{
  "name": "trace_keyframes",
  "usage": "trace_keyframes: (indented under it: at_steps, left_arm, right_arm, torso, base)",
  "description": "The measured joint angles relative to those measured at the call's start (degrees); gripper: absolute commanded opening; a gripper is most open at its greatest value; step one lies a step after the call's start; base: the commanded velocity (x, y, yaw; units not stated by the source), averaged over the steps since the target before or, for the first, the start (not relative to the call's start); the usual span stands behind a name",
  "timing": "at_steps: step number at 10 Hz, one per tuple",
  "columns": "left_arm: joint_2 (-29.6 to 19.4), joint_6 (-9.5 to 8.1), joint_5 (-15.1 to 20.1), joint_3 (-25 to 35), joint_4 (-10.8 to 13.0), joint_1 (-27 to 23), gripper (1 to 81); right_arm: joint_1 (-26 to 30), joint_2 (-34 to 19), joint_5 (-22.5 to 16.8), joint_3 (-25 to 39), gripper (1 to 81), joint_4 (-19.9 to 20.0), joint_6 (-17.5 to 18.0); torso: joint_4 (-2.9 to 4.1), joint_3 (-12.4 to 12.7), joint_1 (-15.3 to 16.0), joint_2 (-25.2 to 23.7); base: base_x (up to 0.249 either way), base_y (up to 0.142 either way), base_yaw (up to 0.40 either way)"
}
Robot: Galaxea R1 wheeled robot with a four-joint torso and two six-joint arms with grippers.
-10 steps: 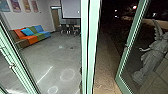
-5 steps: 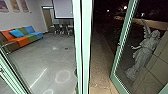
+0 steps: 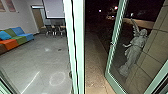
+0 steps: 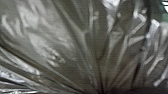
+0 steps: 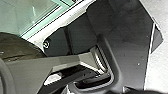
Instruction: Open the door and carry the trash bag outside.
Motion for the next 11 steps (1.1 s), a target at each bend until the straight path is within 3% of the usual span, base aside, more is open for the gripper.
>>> trace_keyframes:
  at_steps: [9,11]
  left_arm:
    - [0.30,0.24,-0.02,0.02,0.01,-0.04,1.0]
    - [0.33,0.24,0.13,0.02,0.00,0.27,1.0]
  right_arm:
    - [0.11,0.20,-0.26,-0.01,81.1,-0.46,0.01]
    - [0.11,0.37,-0.30,-0.01,81.1,-0.46,0.01]
  torso:
    - [0.00,0.20,0.00,0.00]
    - [0.00,2.69,0.02,0.00]
  base:
    - [-0.017,0.000,-0.010]
    - [0.000,0.000,0.000]
